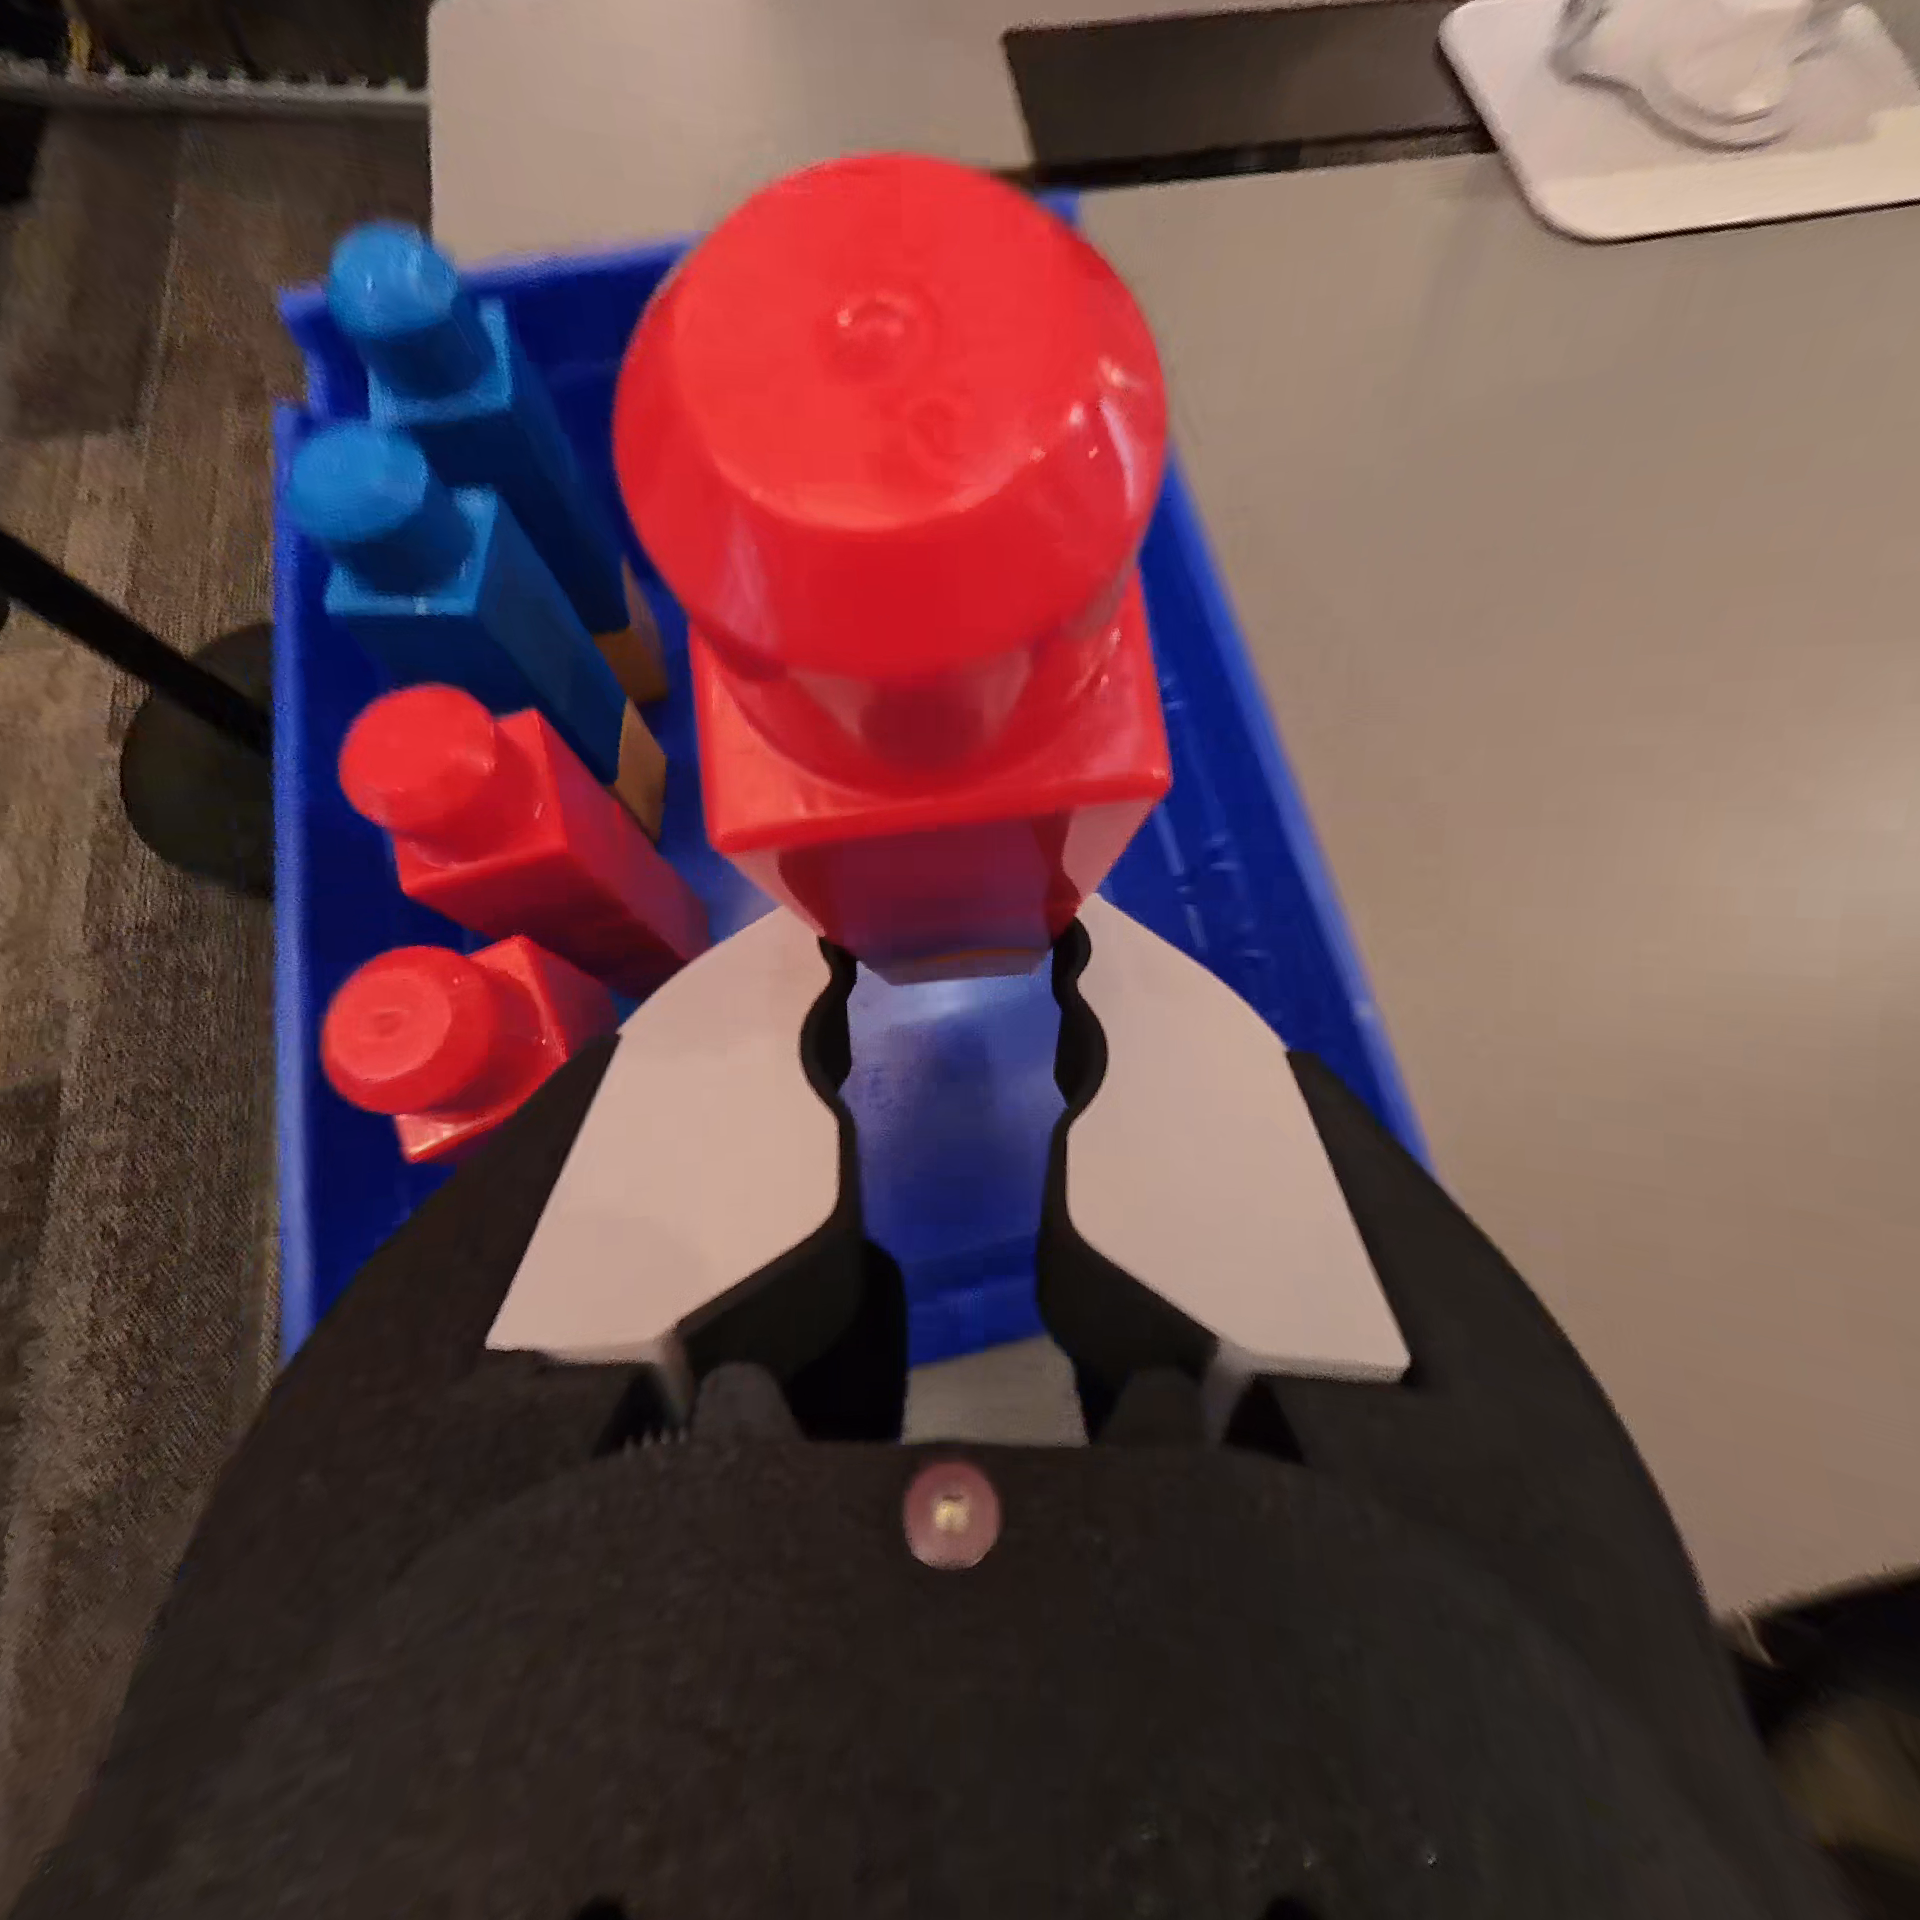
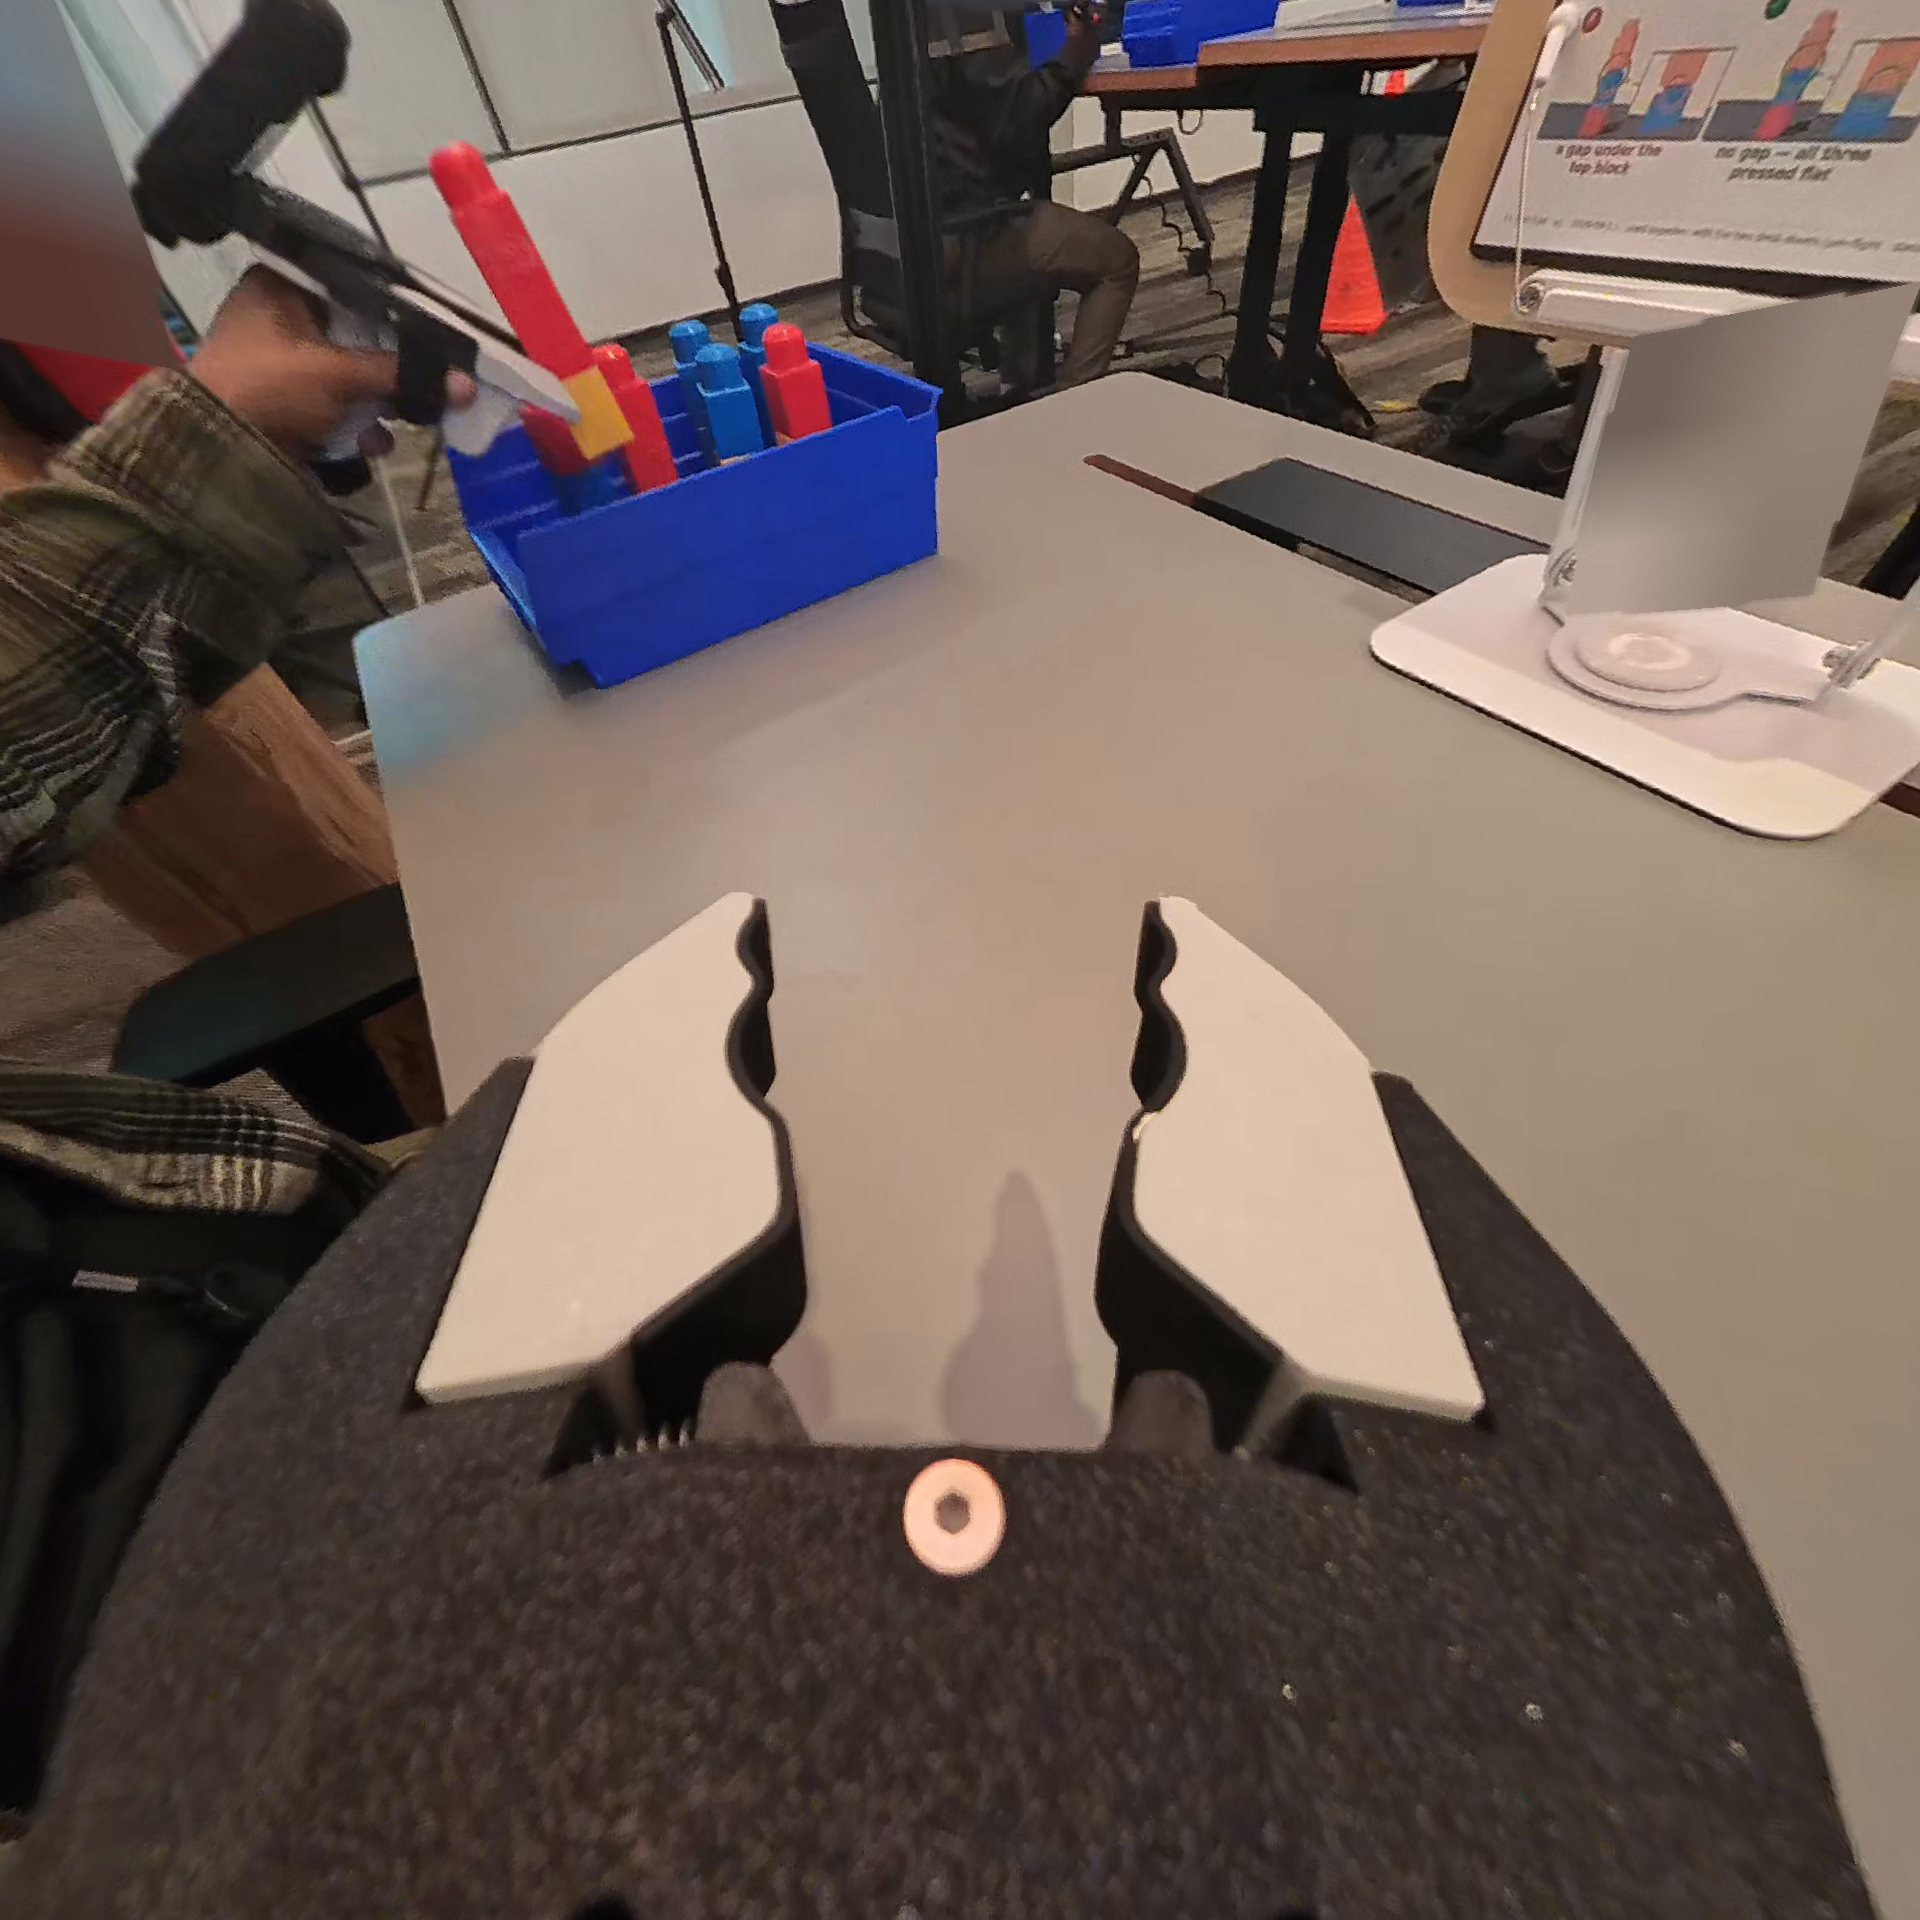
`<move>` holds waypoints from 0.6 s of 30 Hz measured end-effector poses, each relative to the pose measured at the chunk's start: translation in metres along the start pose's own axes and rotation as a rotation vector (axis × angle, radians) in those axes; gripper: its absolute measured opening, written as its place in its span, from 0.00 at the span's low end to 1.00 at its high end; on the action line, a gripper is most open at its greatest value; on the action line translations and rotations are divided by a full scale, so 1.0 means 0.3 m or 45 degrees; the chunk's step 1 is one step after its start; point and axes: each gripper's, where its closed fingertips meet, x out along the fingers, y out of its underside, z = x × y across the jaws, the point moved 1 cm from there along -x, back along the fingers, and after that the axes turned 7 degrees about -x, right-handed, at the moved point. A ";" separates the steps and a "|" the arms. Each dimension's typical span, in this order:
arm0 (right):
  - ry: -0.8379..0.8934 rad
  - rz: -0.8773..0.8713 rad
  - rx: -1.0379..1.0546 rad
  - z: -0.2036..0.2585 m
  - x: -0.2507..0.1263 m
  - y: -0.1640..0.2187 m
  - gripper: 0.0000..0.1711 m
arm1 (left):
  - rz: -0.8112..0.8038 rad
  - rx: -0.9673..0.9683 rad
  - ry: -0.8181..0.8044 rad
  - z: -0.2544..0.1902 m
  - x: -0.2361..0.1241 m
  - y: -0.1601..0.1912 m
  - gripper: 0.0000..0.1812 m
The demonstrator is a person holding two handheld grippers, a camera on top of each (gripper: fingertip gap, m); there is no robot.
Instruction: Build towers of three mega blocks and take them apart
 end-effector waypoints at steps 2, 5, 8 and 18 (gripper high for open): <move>-0.035 -0.037 0.001 0.000 0.007 -0.025 0.40 | 0.009 0.109 0.089 -0.101 -0.073 -0.055 0.20; -0.162 -0.126 -0.044 0.024 0.028 -0.120 0.43 | 0.050 0.318 0.271 -0.335 -0.132 -0.117 0.20; -0.300 -0.192 -0.126 0.059 0.072 -0.241 0.47 | 0.112 0.525 0.511 -0.619 -0.119 -0.123 0.20; -0.702 -0.080 -0.273 0.172 0.254 -0.369 0.48 | 0.348 0.879 1.140 -1.240 0.040 0.071 0.20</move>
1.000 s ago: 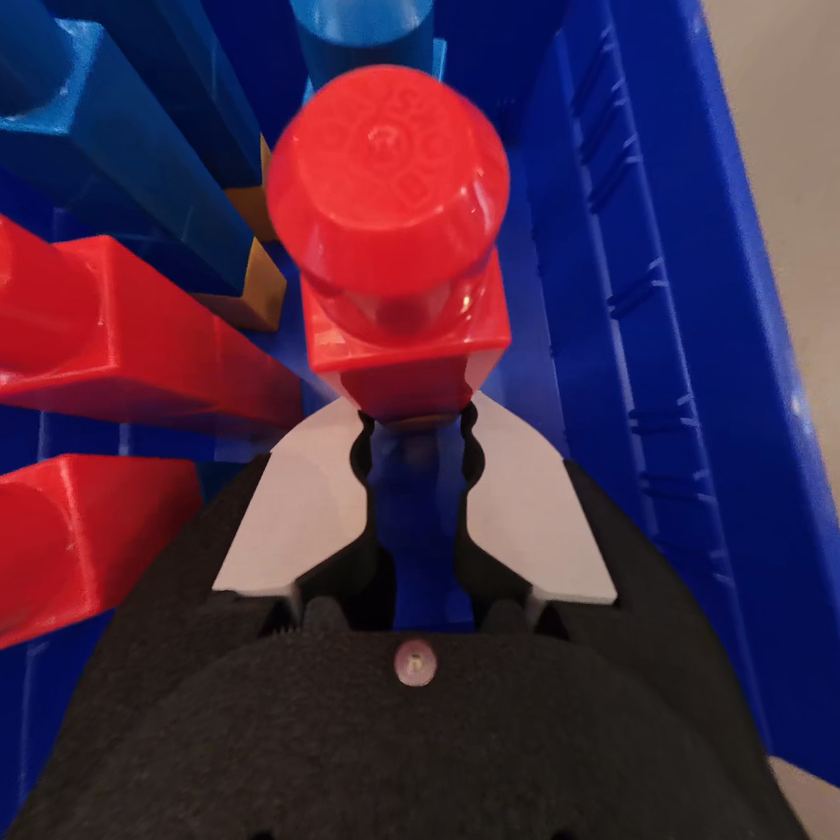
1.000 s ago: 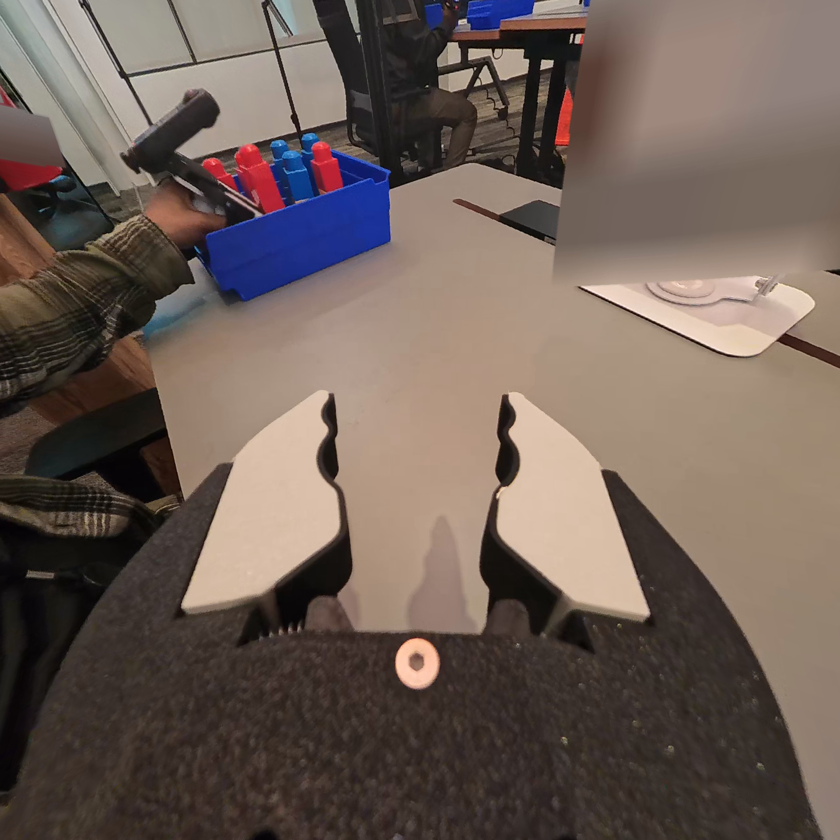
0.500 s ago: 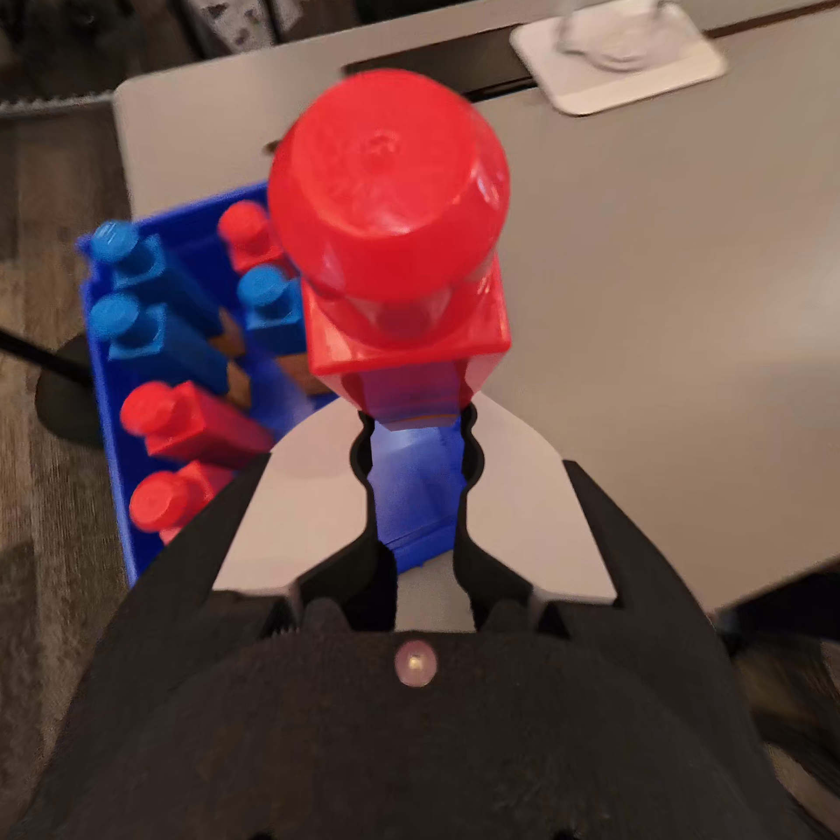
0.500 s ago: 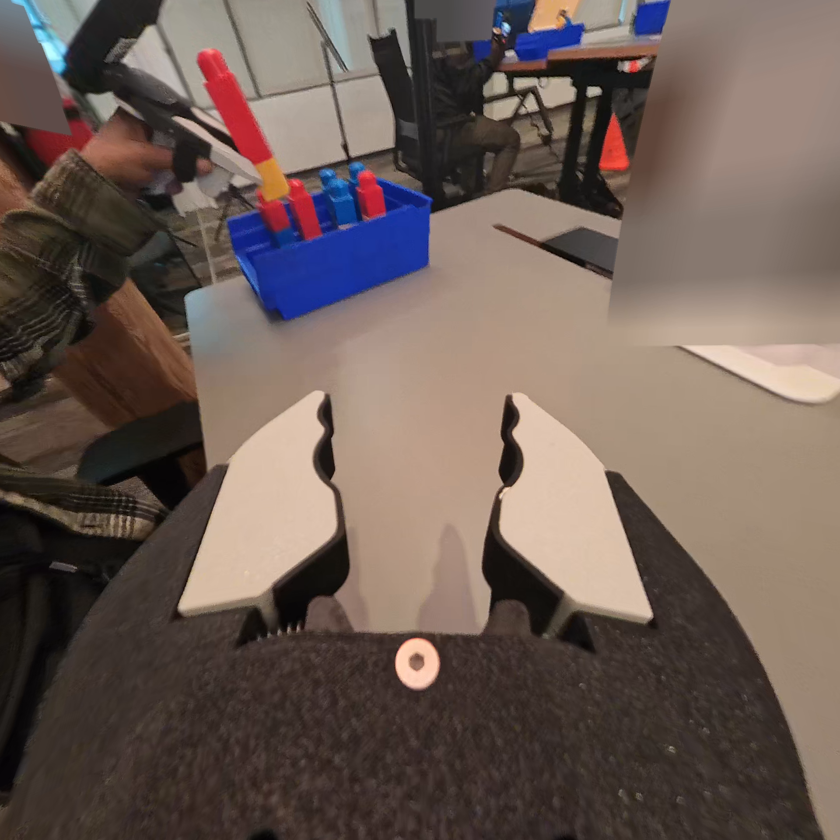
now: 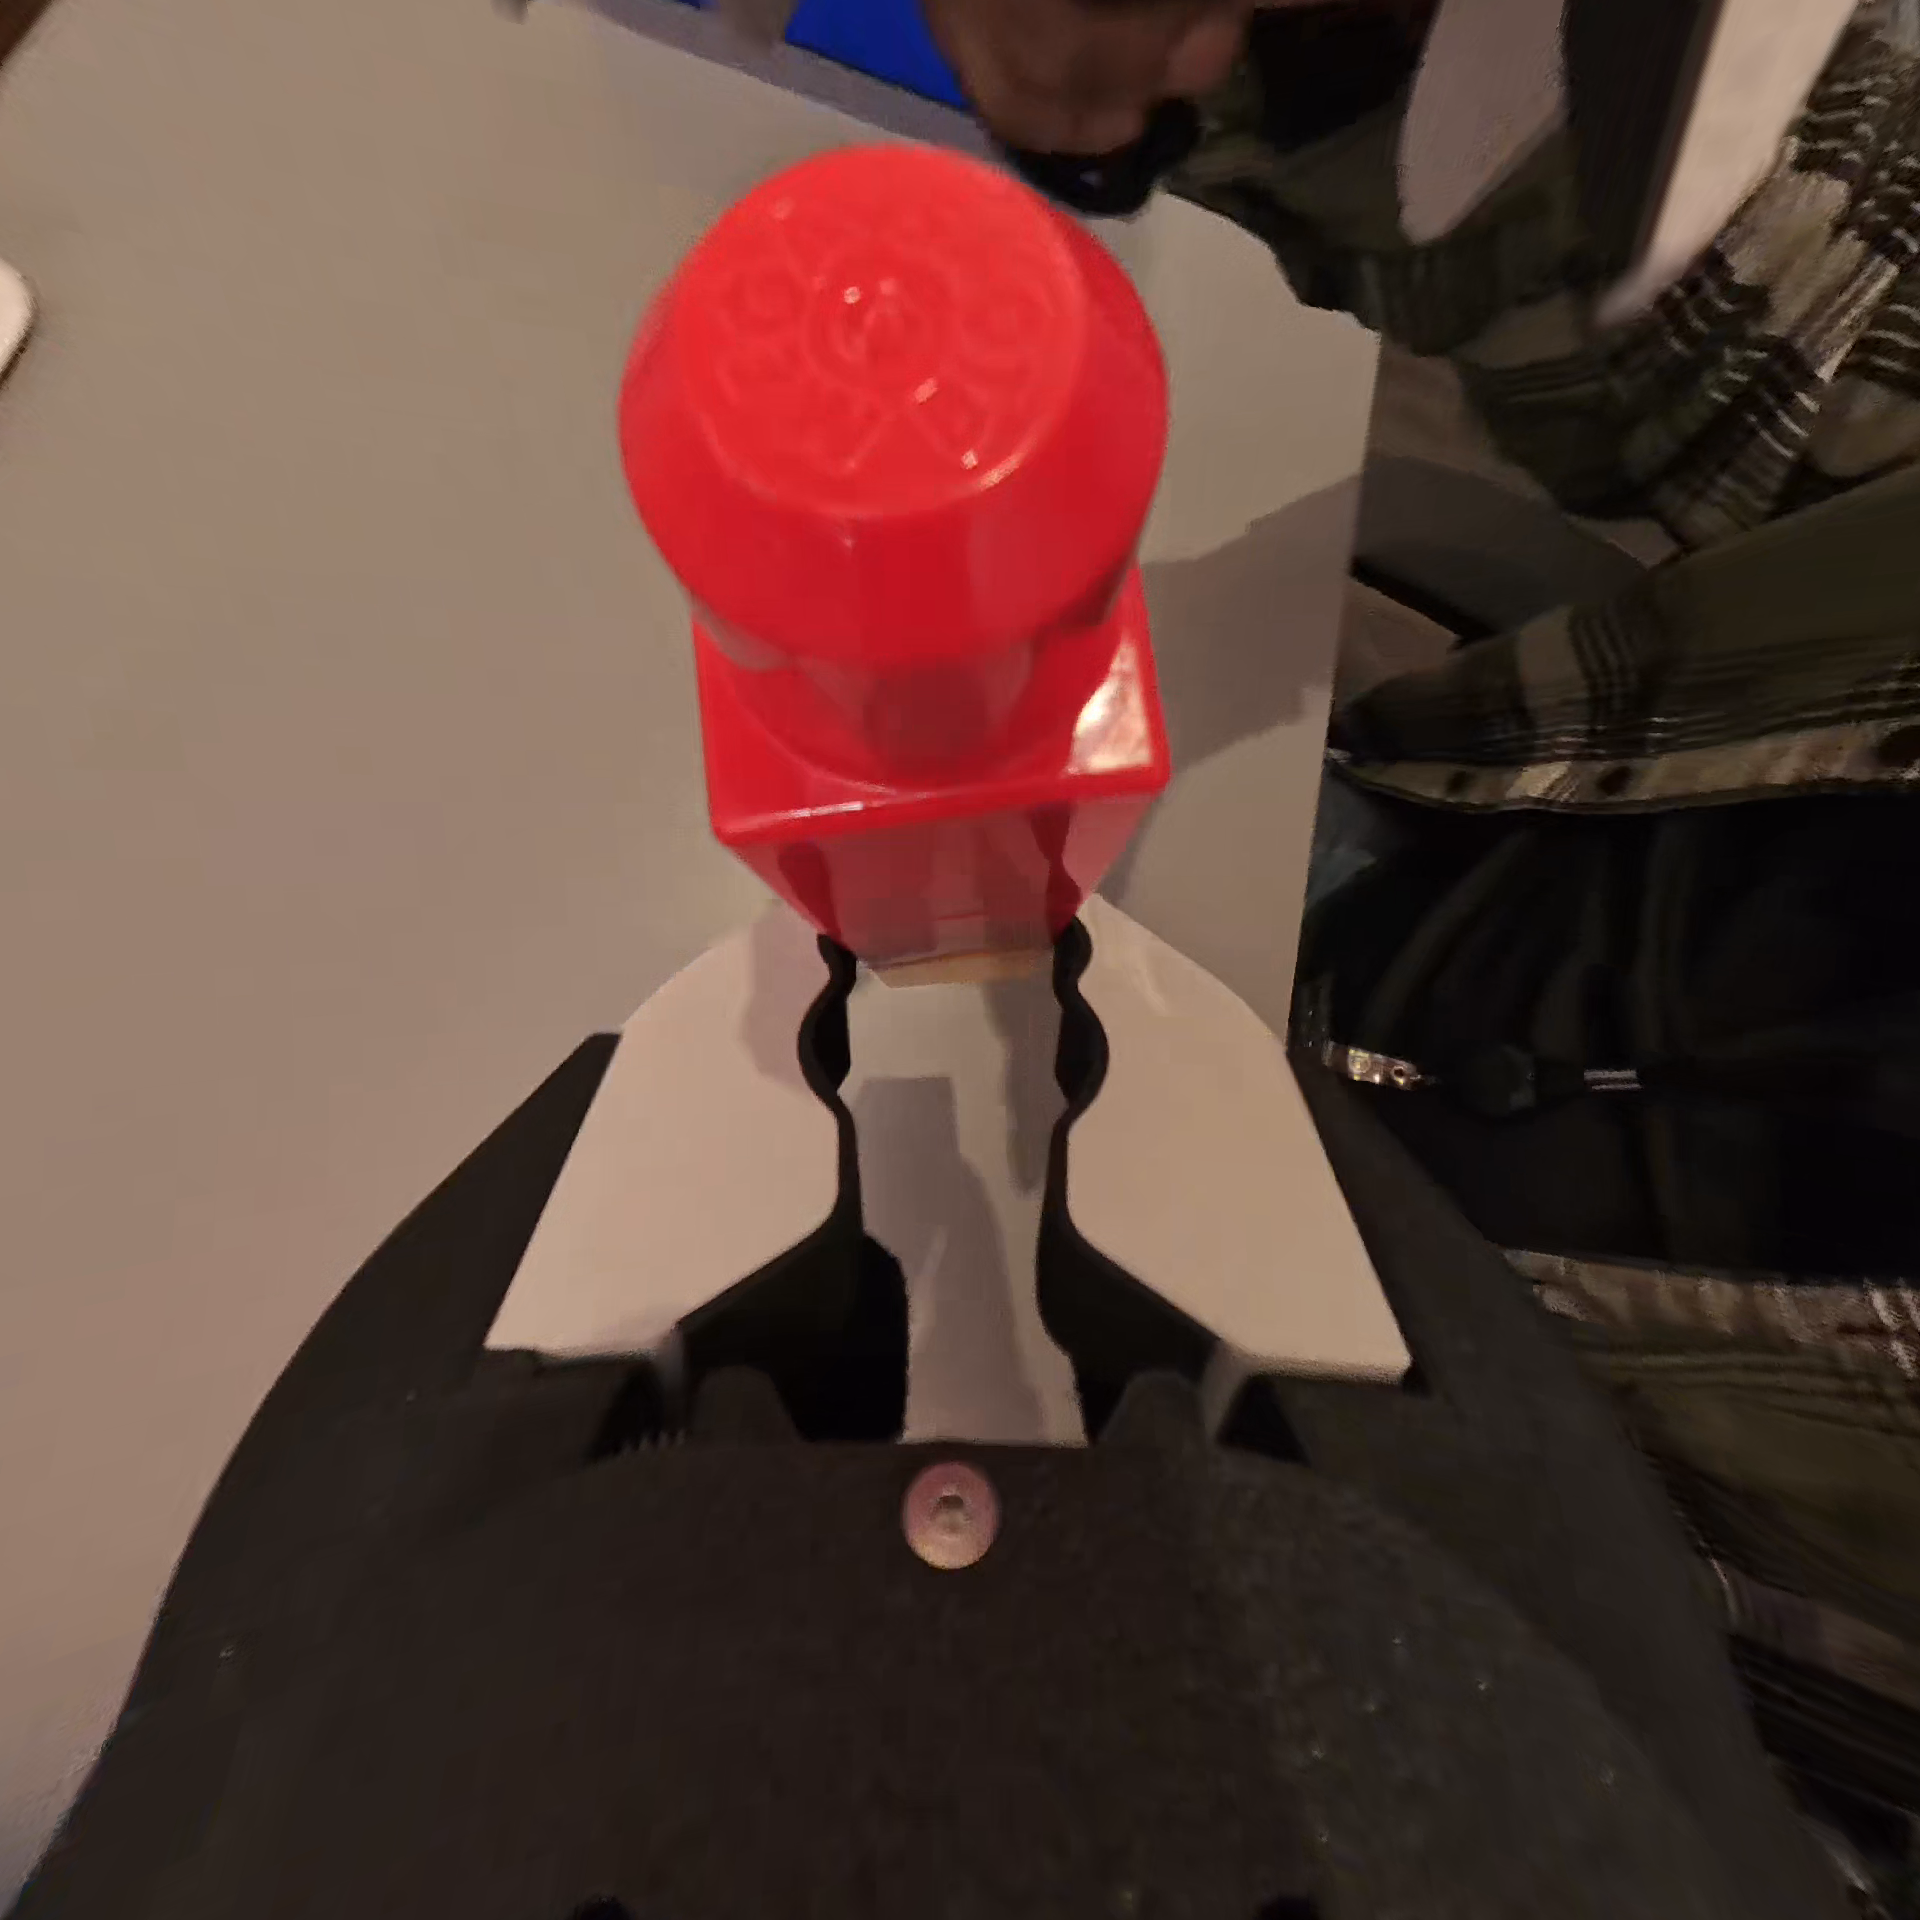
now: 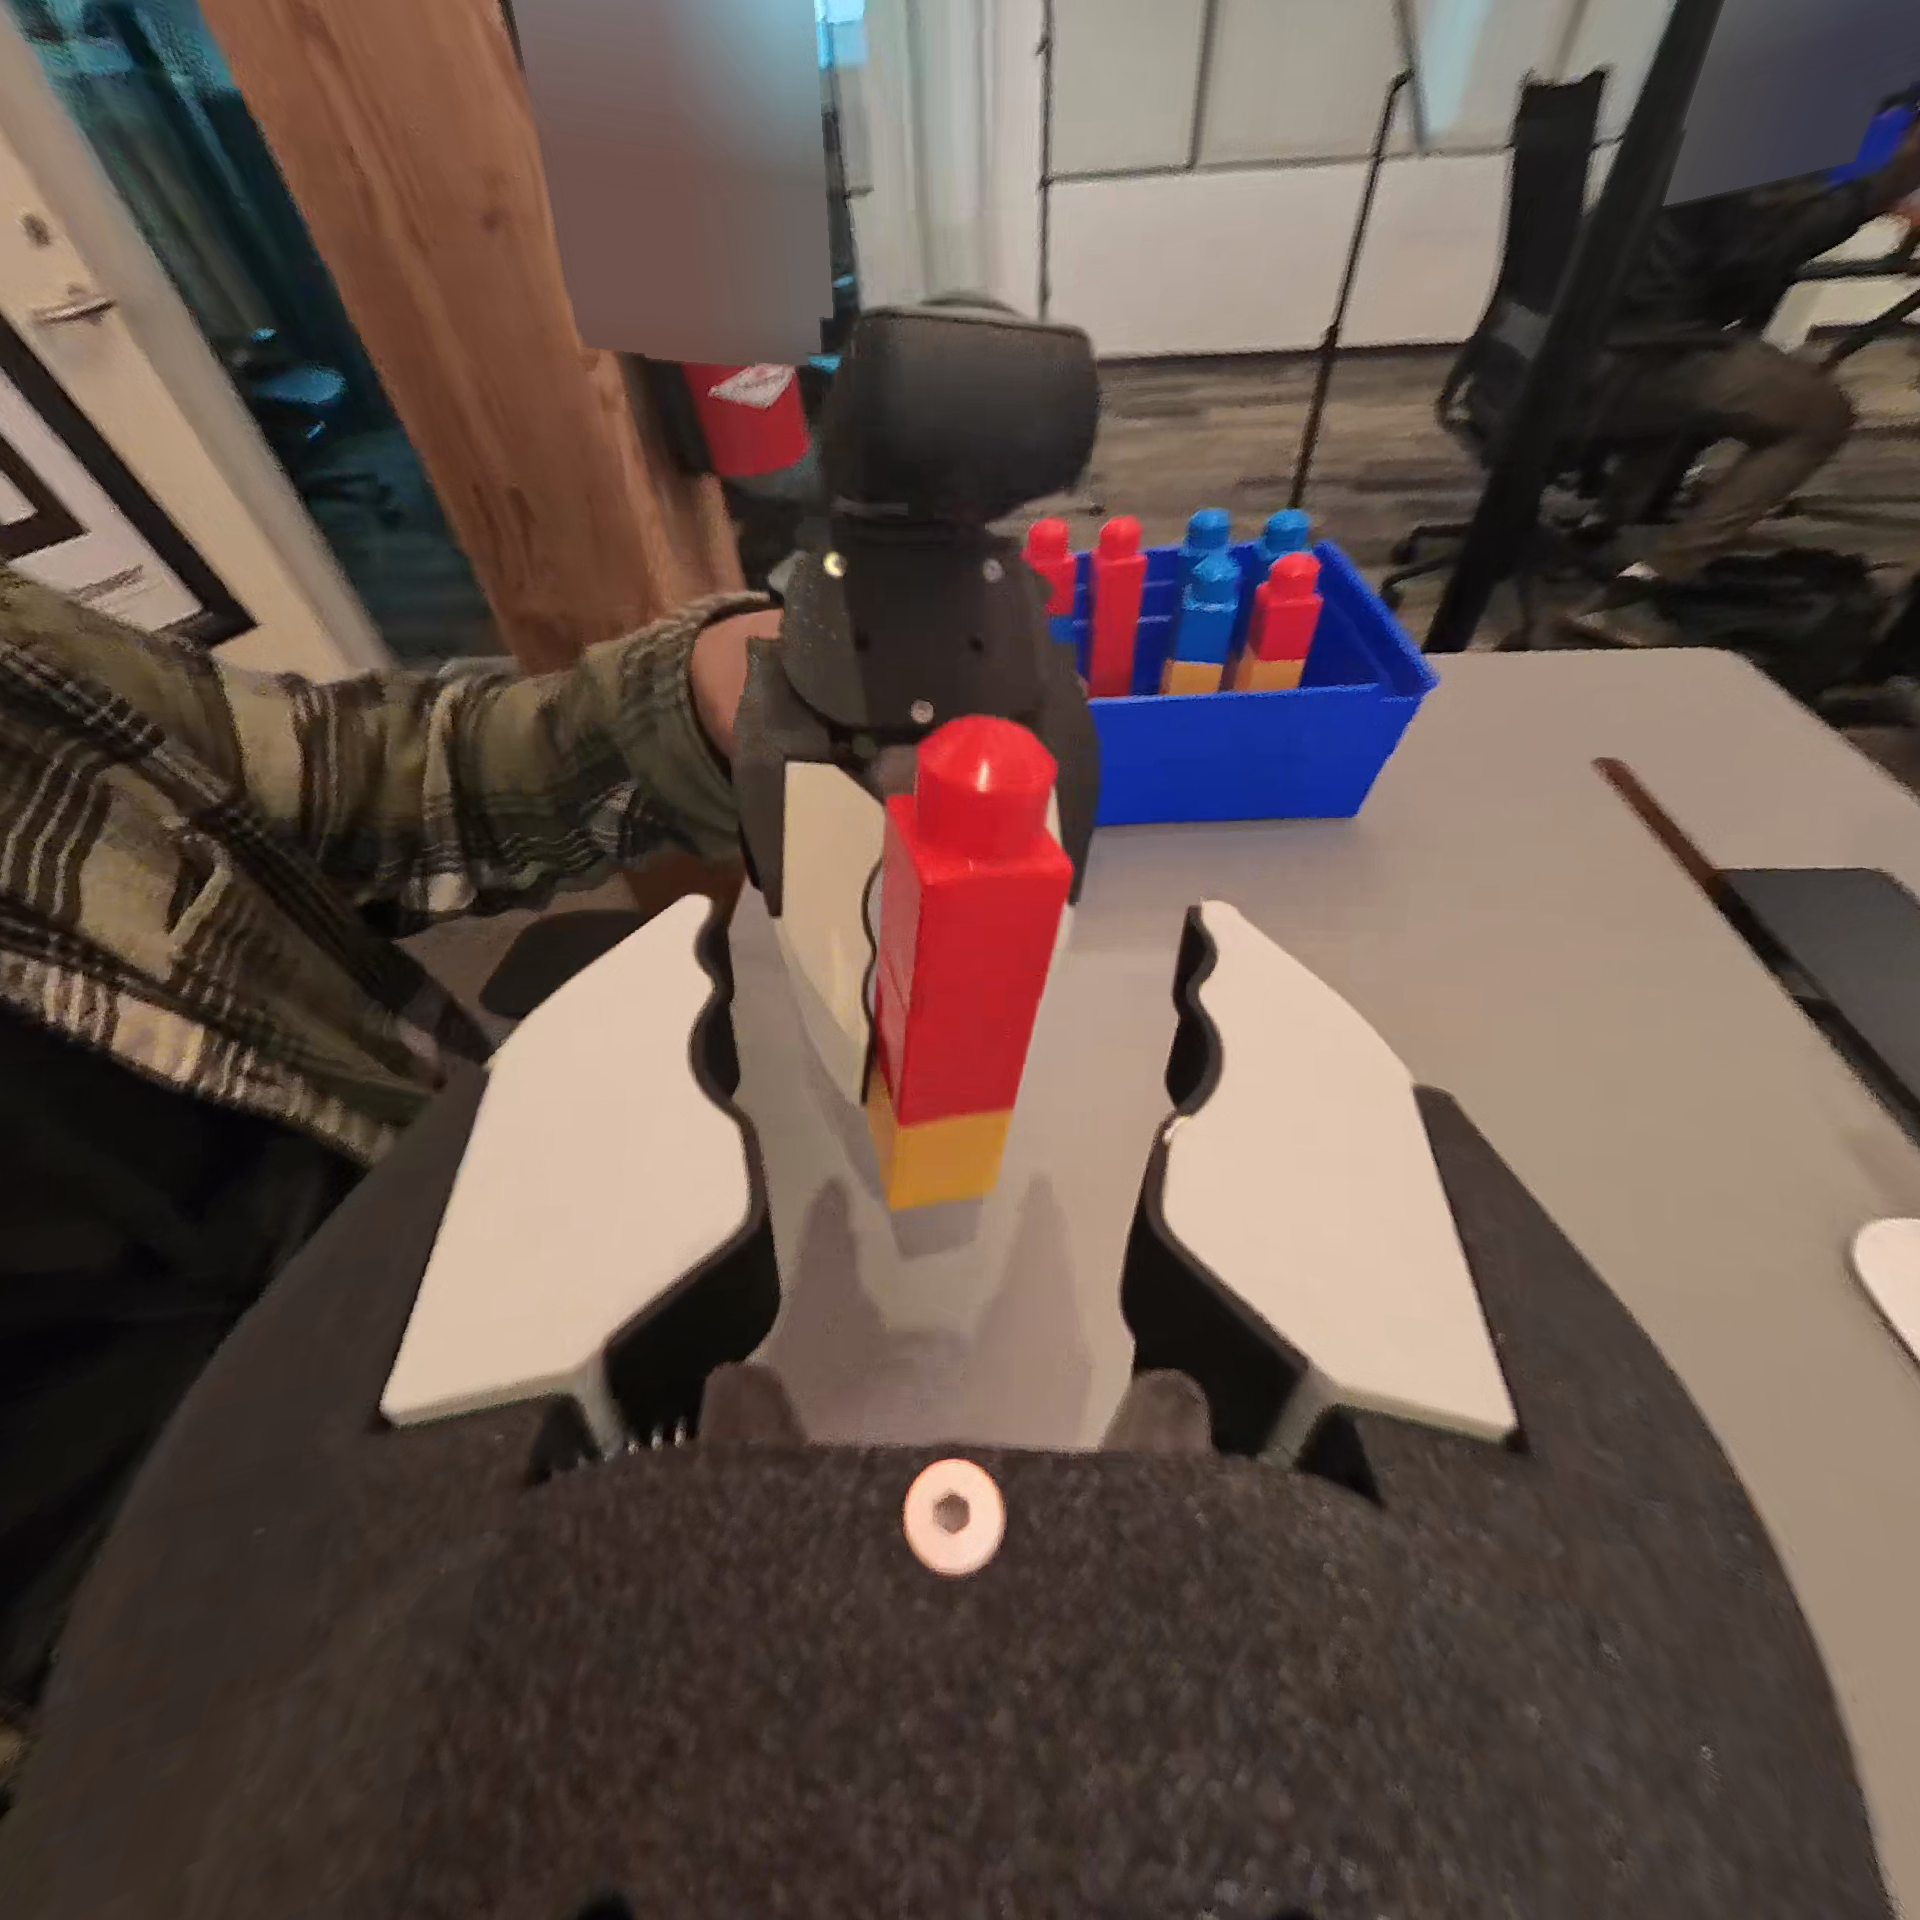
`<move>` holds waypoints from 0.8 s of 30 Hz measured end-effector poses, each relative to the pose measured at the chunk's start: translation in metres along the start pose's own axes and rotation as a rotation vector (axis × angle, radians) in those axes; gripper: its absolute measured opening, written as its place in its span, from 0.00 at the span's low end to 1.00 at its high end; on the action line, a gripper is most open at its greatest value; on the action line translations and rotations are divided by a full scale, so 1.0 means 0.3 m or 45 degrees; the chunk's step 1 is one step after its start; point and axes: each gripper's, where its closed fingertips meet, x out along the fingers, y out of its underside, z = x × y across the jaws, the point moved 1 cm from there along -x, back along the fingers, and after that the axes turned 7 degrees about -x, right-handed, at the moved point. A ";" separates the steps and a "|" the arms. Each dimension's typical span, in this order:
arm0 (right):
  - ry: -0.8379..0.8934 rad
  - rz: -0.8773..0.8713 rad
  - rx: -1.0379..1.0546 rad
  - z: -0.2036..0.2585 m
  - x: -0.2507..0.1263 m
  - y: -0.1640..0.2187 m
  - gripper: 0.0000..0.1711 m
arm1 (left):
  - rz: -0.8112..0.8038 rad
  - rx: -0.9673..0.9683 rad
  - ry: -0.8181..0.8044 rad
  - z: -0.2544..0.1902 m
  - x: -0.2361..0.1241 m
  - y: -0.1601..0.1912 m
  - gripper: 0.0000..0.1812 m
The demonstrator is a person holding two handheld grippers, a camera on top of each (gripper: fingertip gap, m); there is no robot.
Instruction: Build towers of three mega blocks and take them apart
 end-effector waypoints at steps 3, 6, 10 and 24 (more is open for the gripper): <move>-0.063 0.078 0.008 -0.001 0.030 0.045 0.43 | -0.007 0.032 0.099 -0.025 0.058 -0.023 0.20; -0.138 0.118 0.028 0.006 0.045 0.080 0.31 | -0.016 0.048 0.178 -0.037 0.088 -0.037 0.20; -0.146 0.098 0.067 -0.007 0.032 0.092 0.21 | -0.069 0.082 0.219 -0.034 0.113 -0.057 0.20; 0.090 -0.394 0.183 -0.122 -0.089 0.066 0.21 | -0.641 0.051 0.456 0.022 0.188 -0.174 0.32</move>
